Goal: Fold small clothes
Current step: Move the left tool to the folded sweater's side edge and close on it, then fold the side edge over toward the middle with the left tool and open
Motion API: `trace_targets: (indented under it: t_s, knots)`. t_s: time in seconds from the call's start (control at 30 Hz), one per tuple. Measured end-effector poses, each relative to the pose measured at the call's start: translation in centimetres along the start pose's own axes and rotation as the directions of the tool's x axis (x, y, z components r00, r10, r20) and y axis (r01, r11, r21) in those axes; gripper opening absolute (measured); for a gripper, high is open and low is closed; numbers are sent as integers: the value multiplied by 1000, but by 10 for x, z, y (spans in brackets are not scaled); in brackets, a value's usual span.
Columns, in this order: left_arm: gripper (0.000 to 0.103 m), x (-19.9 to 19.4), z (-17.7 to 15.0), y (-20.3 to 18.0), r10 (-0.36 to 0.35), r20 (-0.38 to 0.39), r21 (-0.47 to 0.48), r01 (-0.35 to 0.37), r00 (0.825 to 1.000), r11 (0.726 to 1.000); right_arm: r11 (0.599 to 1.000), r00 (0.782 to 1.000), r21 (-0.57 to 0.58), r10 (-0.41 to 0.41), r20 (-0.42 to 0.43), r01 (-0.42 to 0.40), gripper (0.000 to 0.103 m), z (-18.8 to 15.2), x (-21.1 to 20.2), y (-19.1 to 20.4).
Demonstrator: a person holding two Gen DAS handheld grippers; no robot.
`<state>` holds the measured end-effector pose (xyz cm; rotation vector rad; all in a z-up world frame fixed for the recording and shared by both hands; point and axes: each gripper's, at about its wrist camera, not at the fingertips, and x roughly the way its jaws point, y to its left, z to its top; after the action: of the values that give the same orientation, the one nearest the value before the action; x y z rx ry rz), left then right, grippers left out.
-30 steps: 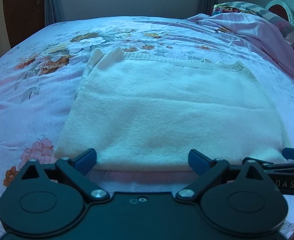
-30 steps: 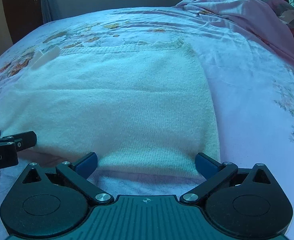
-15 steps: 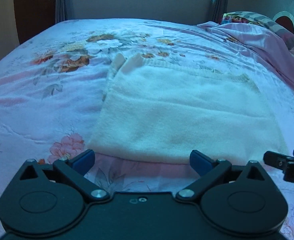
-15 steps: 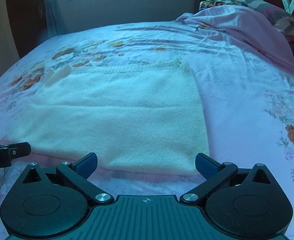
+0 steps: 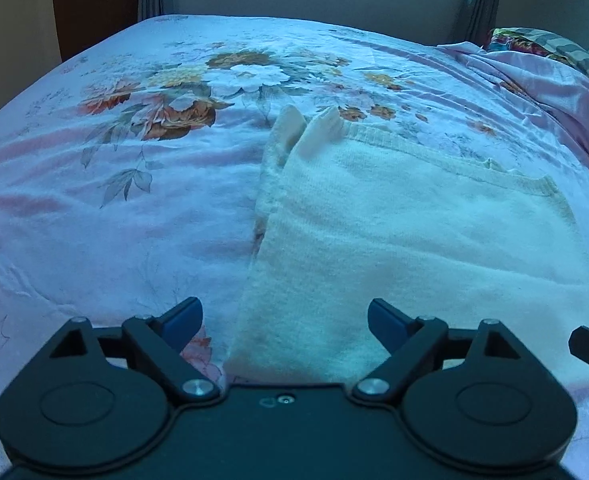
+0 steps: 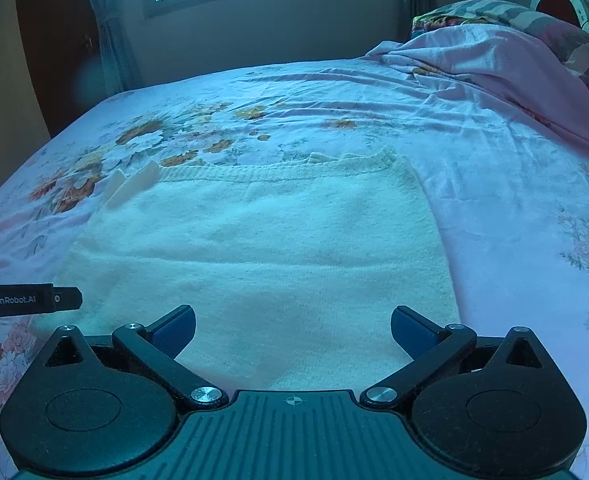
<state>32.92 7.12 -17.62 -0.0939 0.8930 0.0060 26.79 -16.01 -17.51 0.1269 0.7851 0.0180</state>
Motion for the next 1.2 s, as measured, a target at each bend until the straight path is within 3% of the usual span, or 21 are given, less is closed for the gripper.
trace_targets:
  t_s: [0.17, 0.63, 0.7, 0.73, 0.87, 1.0, 1.13, 1.2]
  knots:
    - [66, 17, 2, 9, -53, -38, -33, 52, 998, 998, 1000, 1000, -6, 15, -1, -15, 103, 4, 10, 5]
    - [71, 56, 38, 36, -172, -12, -147, 168, 985, 975, 999, 999, -17, 32, 30, -32, 102, 33, 45, 11]
    - [71, 64, 42, 40, -197, -7, -160, 193, 980, 968, 999, 999, -27, 33, 32, -32, 90, 37, 51, 14]
    - [70, 67, 43, 41, -206, -3, -165, 203, 979, 965, 999, 999, -31, 38, 23, -37, 90, 38, 55, 15]
    - [56, 74, 44, 46, -248, 21, -172, 247, 969, 954, 998, 999, -33, 50, 12, -49, 90, 38, 66, 16]
    - [20, 78, 42, 53, -355, 14, -210, 350, 935, 913, 998, 998, -15, 65, -7, -65, 90, 35, 72, 13]
    - [16, 78, 41, 51, -421, 7, -230, 411, 907, 882, 998, 997, -3, 70, -19, -70, 90, 33, 76, 11]
    - [20, 83, 40, 49, -404, -2, -196, 396, 915, 897, 998, 997, -3, 69, -16, -69, 90, 33, 75, 10]
